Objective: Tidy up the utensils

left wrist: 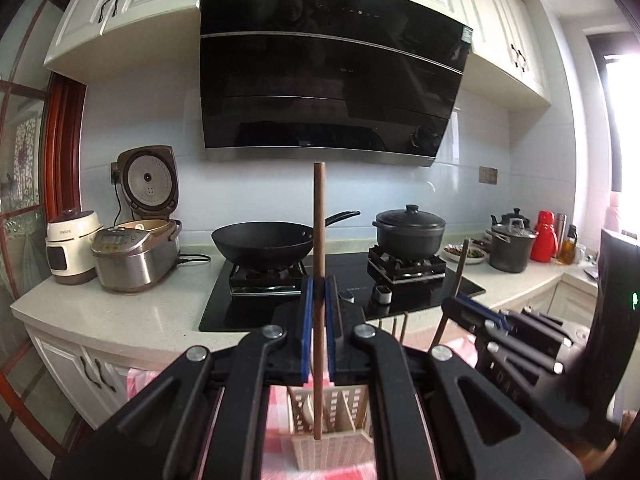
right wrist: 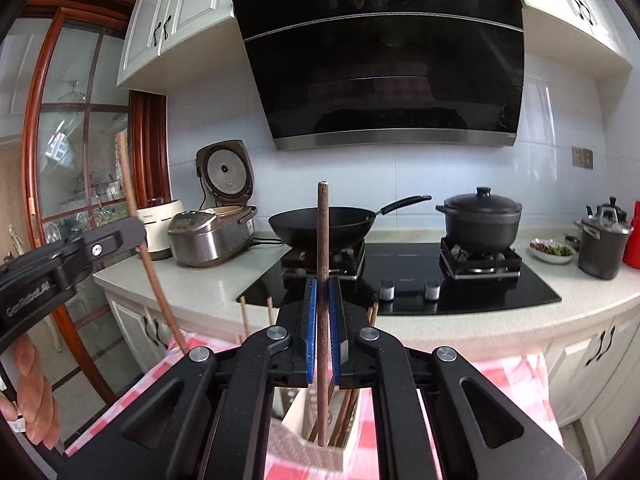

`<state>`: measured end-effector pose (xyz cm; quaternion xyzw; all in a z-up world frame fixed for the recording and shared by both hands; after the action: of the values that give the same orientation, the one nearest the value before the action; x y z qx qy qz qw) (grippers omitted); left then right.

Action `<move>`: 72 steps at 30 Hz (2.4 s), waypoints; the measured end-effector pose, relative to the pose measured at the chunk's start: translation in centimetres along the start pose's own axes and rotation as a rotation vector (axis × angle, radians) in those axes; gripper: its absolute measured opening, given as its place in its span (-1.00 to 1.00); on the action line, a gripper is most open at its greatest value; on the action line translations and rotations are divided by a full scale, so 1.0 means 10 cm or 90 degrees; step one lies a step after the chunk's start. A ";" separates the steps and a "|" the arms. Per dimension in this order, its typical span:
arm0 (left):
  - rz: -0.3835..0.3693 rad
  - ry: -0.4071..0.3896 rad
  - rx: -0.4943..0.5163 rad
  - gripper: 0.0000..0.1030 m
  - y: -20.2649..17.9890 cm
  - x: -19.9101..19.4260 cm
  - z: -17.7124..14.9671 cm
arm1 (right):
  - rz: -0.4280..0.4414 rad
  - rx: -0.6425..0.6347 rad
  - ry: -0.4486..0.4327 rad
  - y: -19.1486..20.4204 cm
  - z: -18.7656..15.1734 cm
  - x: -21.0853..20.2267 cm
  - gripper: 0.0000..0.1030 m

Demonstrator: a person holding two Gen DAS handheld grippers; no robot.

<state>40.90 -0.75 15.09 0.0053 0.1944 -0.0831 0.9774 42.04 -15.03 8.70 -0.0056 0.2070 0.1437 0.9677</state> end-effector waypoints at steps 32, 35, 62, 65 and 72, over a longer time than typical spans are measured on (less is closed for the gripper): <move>0.111 0.011 0.047 0.79 0.06 0.34 -0.76 | -0.021 0.054 0.060 -0.34 -0.66 0.03 0.00; 0.124 -0.025 0.030 0.91 0.09 -0.03 -0.76 | -0.032 0.059 0.030 -0.32 -0.67 -0.29 0.23; 0.051 0.014 0.021 0.91 -0.06 -1.13 -1.86 | -0.017 0.013 0.061 0.00 -1.55 -1.20 0.64; 0.039 0.020 0.018 0.91 -0.05 -1.11 -1.85 | -0.009 -0.006 0.052 0.04 -1.55 -1.22 0.64; 0.027 0.043 0.006 0.91 -0.04 -1.04 -1.89 | -0.008 -0.026 0.054 0.12 -1.60 -1.20 0.64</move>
<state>24.18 1.35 1.63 0.0166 0.2267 -0.0632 0.9718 24.85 -18.35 -1.02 -0.0329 0.2452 0.1416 0.9585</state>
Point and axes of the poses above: each gripper's, at about its wrist camera, not at the fingertips, and x roughly the way its jaws point, y to its left, z to its top, the point moved 6 cm from there along x, roughly the way its jaws point, and after that the axes turned 10 degrees about y, right-handed, at the moved point
